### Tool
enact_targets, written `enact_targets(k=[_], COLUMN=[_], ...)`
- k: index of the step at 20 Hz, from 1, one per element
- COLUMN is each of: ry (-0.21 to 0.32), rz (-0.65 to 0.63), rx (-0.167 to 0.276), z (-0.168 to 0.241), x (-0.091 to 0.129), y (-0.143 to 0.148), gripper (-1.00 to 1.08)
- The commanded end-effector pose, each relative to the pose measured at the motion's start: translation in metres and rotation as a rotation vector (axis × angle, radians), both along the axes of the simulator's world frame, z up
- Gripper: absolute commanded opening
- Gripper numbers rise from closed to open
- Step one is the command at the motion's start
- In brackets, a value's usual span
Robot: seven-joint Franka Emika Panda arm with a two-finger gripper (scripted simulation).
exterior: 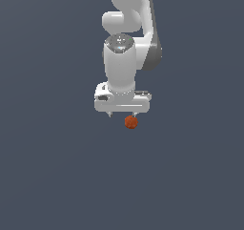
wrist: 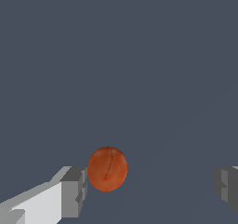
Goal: Pick up the object and move it to a goal position.
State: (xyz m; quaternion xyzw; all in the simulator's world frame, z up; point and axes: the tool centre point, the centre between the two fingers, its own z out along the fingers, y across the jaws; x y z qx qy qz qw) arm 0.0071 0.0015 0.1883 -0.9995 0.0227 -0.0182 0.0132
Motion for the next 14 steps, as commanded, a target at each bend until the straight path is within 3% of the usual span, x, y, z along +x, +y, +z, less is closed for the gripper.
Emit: enact_targets(k=[1, 14], ry=[0.0, 0.014], rz=[0.0, 0.003], rx=[0.0, 0.007], z=[0.0, -0.0051], x=[0.0, -0.0021], y=[0.0, 0.0092], gripper=[1.0, 1.0])
